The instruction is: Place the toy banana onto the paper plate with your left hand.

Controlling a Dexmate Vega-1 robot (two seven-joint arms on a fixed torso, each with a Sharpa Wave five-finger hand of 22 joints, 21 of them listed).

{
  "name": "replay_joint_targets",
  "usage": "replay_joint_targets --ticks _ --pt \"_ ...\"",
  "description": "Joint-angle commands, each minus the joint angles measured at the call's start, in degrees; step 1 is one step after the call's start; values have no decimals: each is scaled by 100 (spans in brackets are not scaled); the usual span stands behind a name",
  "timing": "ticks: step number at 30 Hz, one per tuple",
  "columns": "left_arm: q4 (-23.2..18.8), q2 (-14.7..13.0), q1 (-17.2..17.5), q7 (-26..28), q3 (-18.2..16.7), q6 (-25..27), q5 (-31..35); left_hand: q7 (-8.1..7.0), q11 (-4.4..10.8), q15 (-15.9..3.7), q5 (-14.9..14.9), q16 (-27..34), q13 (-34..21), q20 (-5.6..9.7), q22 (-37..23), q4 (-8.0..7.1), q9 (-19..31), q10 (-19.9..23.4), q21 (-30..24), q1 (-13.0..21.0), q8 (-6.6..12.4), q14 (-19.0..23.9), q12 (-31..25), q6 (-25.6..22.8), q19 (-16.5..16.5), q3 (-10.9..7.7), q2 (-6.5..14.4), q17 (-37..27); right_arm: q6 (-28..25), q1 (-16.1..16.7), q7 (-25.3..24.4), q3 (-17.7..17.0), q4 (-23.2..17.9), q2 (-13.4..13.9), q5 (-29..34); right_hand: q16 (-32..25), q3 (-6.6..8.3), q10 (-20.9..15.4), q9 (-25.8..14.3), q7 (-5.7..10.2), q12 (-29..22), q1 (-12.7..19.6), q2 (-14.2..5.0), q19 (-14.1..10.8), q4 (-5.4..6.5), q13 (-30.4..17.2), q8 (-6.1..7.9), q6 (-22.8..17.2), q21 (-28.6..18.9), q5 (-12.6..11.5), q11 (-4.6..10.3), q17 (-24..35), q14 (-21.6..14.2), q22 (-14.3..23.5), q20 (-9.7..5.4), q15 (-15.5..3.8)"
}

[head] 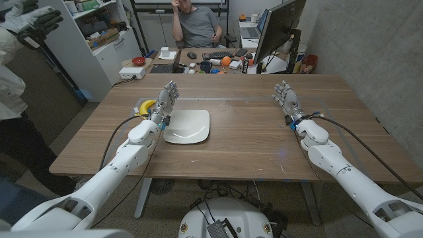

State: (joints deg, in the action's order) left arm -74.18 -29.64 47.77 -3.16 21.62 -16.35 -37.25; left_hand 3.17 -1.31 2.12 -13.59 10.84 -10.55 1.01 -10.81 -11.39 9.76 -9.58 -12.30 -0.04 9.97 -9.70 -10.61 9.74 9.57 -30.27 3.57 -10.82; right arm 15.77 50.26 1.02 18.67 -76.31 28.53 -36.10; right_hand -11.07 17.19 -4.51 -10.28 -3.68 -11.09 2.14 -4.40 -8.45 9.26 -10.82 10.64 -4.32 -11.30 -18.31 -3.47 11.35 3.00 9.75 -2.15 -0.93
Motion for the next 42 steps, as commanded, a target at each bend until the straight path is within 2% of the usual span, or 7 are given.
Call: replay_joint_targets --ticks 1,4,7,11,18,34,42 --pt "46 -32 -45 -64 52 -51 105 4 14 1 -24 40 -9 6 -25 -1 26 -841 -40 -7 31 -1079 -41 506 330 -33 741 -12 -215 220 166 -495 -121 -332 406 -17 28 -46 -16 8 -40 -21 -306 -13 8 -23 41 -61 -20 -29 -14 10 58 26 -108 6" --pt "-11 -57 -33 -165 22 83 -49 1 18 13 -23 49 -9 -12 -25 1 26 -829 -45 -5 33 -1059 -47 505 319 -35 742 -12 -240 243 214 -593 -126 -420 504 -19 21 -43 -16 3 -38 -29 -301 -6 10 -23 41 -63 -18 -28 -11 11 55 26 -103 11" --pt "26 -127 -57 -230 31 -51 68 -39 -47 86 -20 88 -7 -254 -19 38 27 -668 -96 42 92 -919 -108 336 173 -82 759 2 -265 254 275 -679 -108 -495 570 -19 16 -46 -16 2 -39 -34 -297 -2 11 -23 41 -66 -17 -27 -16 11 56 27 -102 17" --pt "-126 -346 -49 195 20 -120 559 -153 -63 132 23 99 0 -437 8 267 25 -350 -185 316 124 -549 -183 47 -177 -300 628 77 -284 255 347 -777 -71 -579 645 -20 8 -49 -16 7 -39 -42 -291 11 13 -23 42 -70 -12 -26 -20 12 54 27 -116 15" --pt "-342 -773 -80 578 -12 178 1072 -332 -83 202 276 156 -14 -744 35 1140 29 552 -256 1030 181 545 -350 -585 -823 -371 137 78 -296 260 436 -898 -25 -691 752 -21 -2 -47 -16 3 -37 -51 -285 11 15 -23 40 -70 -13 -25 -8 12 50 28 -119 14" --pt "-480 -1590 -360 1026 30 309 2434 -405 204 -42 337 102 -32 -627 49 2032 39 1021 -199 1861 267 990 -376 -1040 -1125 -453 -183 66 -387 292 488 -1014 -66 -773 958 -18 -13 -44 -16 -1 -34 -61 -289 12 15 -23 37 -71 -14 -26 -6 11 55 28 -123 8" --pt "-713 -1882 -359 987 -58 359 2657 -408 218 -97 343 93 -34 -510 52 2142 41 1121 -195 2075 278 1085 -377 -1146 -1239 -471 -225 67 -328 296 496 -1051 14 -861 974 -17 -16 -45 -16 -1 -34 -62 -293 18 14 -23 35 -69 -13 -27 -10 10 57 28 -128 7"
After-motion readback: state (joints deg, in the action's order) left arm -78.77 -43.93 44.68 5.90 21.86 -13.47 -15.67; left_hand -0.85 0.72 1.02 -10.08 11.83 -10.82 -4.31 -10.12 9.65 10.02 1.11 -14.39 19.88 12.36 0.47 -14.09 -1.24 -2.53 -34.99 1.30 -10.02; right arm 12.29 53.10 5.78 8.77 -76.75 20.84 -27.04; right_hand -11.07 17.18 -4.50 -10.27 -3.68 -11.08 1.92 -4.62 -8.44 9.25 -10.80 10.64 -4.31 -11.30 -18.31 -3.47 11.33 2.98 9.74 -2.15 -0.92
